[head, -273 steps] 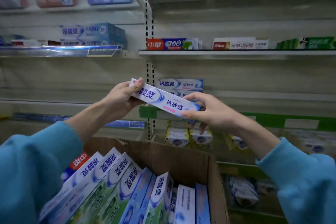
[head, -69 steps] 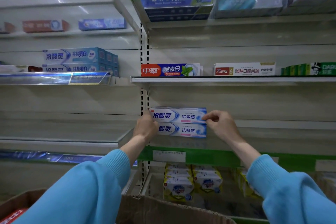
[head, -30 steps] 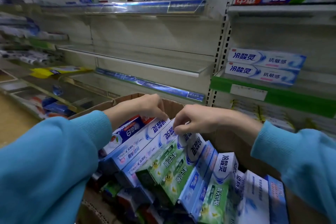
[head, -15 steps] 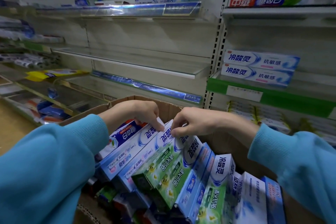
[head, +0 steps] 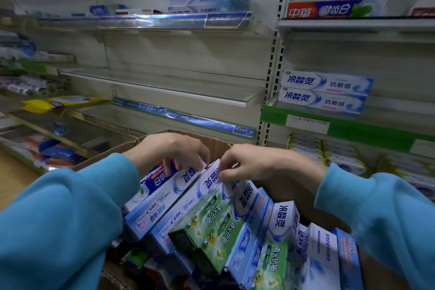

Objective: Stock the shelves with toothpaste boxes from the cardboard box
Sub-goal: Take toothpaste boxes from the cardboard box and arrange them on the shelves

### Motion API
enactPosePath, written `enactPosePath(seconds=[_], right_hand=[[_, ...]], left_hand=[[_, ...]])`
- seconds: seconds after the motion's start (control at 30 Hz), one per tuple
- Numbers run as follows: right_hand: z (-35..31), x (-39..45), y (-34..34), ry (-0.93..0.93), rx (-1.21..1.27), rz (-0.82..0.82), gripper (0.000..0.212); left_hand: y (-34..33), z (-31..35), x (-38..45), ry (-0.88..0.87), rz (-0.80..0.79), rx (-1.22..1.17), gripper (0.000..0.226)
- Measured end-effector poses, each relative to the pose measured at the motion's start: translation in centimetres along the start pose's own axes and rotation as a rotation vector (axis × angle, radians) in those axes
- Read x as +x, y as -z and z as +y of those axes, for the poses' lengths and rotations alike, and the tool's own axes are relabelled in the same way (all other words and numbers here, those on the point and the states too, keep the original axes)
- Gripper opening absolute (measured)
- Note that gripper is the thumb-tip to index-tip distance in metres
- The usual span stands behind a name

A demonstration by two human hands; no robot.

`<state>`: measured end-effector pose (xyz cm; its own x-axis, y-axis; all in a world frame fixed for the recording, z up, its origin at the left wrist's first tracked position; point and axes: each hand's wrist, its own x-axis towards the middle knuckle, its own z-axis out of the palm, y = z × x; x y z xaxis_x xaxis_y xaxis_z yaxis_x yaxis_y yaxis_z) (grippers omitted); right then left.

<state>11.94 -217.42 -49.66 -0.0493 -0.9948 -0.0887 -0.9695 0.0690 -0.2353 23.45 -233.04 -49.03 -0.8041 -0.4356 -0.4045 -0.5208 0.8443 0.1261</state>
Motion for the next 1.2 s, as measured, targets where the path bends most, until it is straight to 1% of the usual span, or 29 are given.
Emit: enactPosePath(seconds=[0.2,0.33,0.53,0.63,0.7,0.77,0.8,0.87,0.93,1.0,1.1,1.2], right_hand=[[0.0,0.1,0.0,0.0,0.002,-0.005,0.027],[-0.1,0.1,0.1,-0.003,-0.001,-0.009,0.028],[0.1,0.0,0.0,0.003,0.005,-0.014,0.029],[0.1,0.1,0.0,0.007,0.001,-0.012,0.03],[0.2,0.1,0.0,0.007,0.003,-0.013,0.03],[0.2,0.2,0.0,0.004,0.007,-0.013,0.03],[0.2,0.2,0.0,0.004,0.008,-0.01,0.029],[0.2,0.2,0.0,0.009,0.011,-0.002,0.028],[0.2,0.2,0.0,0.018,0.012,0.01,0.027],[0.2,0.1,0.0,0.022,0.02,0.018,0.029],[-0.1,-0.1,0.2,0.027,0.031,0.048,0.033],[-0.4,-0.2,0.6,0.018,0.077,0.111,0.044]], left_hand=[[0.0,0.0,-0.3,-0.004,0.014,-0.036,0.025],[0.2,-0.1,-0.8,-0.014,-0.016,-0.049,0.032],[-0.2,-0.1,-0.6,-0.007,0.008,-0.083,0.02],[-0.3,-0.4,-0.3,-0.004,0.048,-0.072,0.021],[-0.1,-0.5,-0.3,0.002,0.101,-0.047,0.017],[0.2,-0.6,-0.4,0.016,0.204,-0.013,0.014],[0.4,-0.6,-0.4,0.026,0.248,-0.017,0.013],[0.9,-1.1,-0.5,0.029,0.285,-0.056,0.01],[1.7,-1.9,-0.8,0.029,0.288,-0.123,0.011],[2.6,-2.9,-1.2,0.038,0.342,-0.191,0.014],[4.1,-4.0,-2.0,0.05,0.518,-0.317,0.015],[5.8,-4.1,-2.3,0.001,0.674,-0.546,0.016]])
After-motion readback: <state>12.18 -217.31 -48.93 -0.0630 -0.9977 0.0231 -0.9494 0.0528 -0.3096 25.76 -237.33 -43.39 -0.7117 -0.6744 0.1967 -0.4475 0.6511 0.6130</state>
